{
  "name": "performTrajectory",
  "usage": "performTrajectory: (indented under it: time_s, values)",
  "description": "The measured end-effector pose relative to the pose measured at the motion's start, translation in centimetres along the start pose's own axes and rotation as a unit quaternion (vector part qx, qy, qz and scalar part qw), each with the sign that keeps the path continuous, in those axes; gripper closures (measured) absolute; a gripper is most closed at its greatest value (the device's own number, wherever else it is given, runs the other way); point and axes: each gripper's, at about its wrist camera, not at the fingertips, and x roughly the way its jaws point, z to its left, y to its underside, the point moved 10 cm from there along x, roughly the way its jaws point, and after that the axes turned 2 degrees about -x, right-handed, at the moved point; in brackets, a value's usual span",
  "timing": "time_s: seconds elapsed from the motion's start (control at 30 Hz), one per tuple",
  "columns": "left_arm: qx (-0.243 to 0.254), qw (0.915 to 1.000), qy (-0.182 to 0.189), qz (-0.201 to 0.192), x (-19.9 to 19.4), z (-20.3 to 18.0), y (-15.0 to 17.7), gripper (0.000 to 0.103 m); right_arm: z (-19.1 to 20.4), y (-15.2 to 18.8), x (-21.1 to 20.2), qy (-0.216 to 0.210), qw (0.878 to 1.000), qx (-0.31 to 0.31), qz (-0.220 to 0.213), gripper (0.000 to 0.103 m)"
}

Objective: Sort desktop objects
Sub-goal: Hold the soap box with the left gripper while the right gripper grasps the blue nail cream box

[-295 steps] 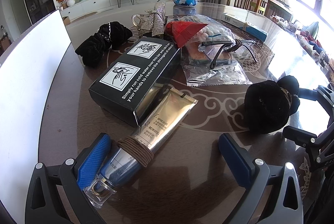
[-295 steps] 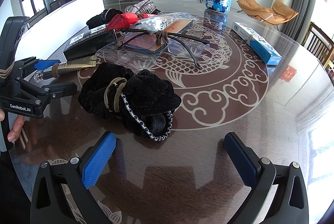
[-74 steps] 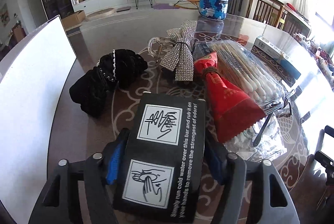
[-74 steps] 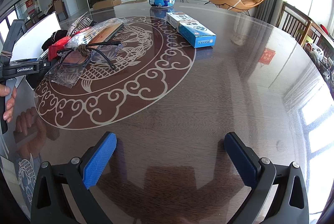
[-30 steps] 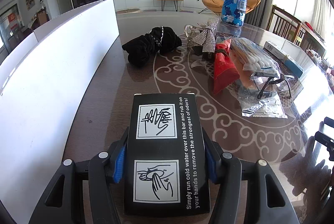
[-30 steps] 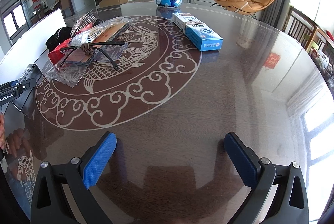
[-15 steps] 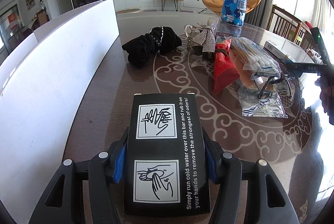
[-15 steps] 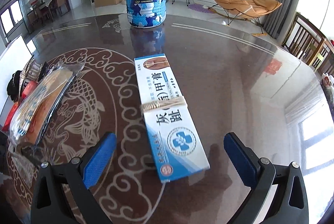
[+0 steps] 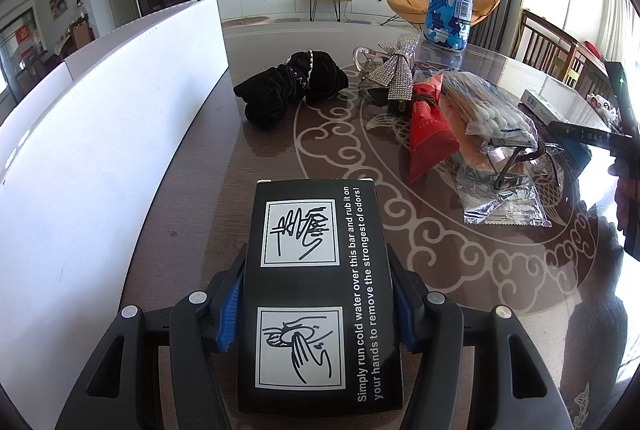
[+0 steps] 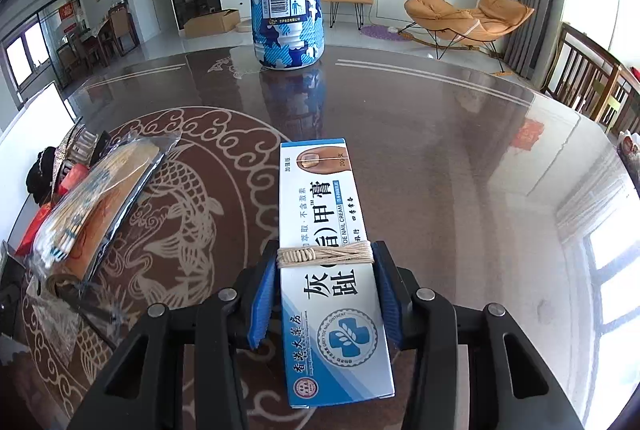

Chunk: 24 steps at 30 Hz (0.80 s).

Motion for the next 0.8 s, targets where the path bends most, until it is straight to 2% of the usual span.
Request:
performTrajectory:
  time_s: [0.37, 0.5, 0.57, 0.63, 0.8]
  values:
    - [0.000, 1.0000, 0.000, 0.000, 0.0, 0.0, 0.0, 0.043, 4.0, 10.6, -8.9, -0.029, 0.999, 0.020, 0.000, 0.057]
    - [0.000, 1.0000, 0.000, 0.000, 0.0, 0.0, 0.0, 0.043, 5.5, 12.6, -10.3, -0.009, 1.000, -0.001, 0.000, 0.056]
    - [0.000, 1.0000, 0.000, 0.000, 0.0, 0.0, 0.0, 0.043, 5.9, 12.9, -10.4, -0.005, 1.000, -0.006, 0.002, 0.049]
    - [0.000, 1.0000, 0.000, 0.000, -0.1, 0.0, 0.0, 0.043, 6.1, 12.8, -10.2, -0.003, 1.000, -0.010, 0.006, 0.034]
    - [0.000, 1.0000, 0.000, 0.000, -0.1, 0.0, 0.0, 0.043, 6.3, 13.1, -10.0, -0.001, 1.000, -0.016, 0.010, 0.028]
